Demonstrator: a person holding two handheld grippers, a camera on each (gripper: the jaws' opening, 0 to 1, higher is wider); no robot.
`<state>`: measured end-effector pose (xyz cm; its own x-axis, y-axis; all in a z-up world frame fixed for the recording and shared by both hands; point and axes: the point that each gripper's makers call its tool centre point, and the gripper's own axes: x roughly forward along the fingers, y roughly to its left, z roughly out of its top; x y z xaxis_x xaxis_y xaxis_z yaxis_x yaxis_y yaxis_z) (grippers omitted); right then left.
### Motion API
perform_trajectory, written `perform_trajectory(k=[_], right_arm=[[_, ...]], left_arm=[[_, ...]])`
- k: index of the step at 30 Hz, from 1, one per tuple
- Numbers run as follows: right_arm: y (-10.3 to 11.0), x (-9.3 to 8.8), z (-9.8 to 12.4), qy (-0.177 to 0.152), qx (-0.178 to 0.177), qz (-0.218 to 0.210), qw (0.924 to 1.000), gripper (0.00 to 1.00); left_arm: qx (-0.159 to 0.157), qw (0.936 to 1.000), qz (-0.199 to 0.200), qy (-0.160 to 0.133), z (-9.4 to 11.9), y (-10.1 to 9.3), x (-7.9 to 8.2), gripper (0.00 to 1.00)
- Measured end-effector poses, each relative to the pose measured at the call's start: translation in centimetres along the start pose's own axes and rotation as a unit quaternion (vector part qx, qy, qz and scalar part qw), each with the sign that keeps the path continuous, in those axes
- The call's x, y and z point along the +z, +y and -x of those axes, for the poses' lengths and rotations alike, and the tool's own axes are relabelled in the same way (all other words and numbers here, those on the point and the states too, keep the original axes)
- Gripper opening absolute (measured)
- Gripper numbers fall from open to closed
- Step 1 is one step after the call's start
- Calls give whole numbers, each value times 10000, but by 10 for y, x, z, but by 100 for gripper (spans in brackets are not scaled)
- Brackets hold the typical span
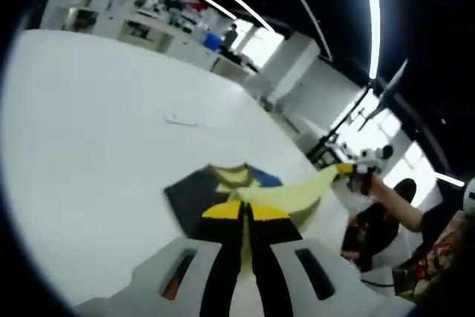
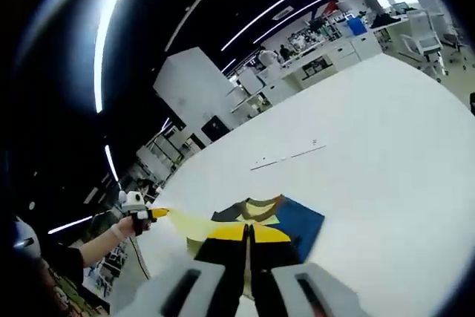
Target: Fold the garment on the visible template until the final outline fits inside the template.
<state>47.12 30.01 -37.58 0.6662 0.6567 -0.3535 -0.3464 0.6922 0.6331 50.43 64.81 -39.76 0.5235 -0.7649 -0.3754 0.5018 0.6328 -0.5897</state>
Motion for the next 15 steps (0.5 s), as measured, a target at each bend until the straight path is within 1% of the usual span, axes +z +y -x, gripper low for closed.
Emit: perform_trajectory(k=[1,2,4,5,7,8,9,11,14,15], right_arm=[[-6,1,-6,39,-28,22,10000,0],[-11,0,-10,81,-78,-45,9999,0],[-22,-1,-22,136,-122,-117,9998,0],[-26,-2,-25,184,-156,-190,9995,0],[-39,-4,-38,236,-266,-203,9992,0],[-41,-5,-41,246,-283,-208,9991,0],[-49,-6,-46,267,-365,-305,9985,0],[-55,-8,-53,299,-391,-342,9982,0],[-64,-14,-59,376,-488,-439,9971,0],[-66,-15,-59,393,-511,-465,9968,0]], left_arm=[[77,10000,-4,-1,-5,7,1,0],[126,9999,17,1,-8,13,1,0],[269,9992,281,-72,-17,26,3,0],[275,9990,331,-87,-20,29,4,0],[334,9984,415,-184,-28,39,7,0],[380,9977,528,-192,-33,44,6,0],[394,9974,584,-164,-36,46,5,0],[429,9973,578,-144,-42,51,3,0],[477,9967,652,-74,-49,58,-2,0],[478,9966,662,-68,-50,58,-4,0]])
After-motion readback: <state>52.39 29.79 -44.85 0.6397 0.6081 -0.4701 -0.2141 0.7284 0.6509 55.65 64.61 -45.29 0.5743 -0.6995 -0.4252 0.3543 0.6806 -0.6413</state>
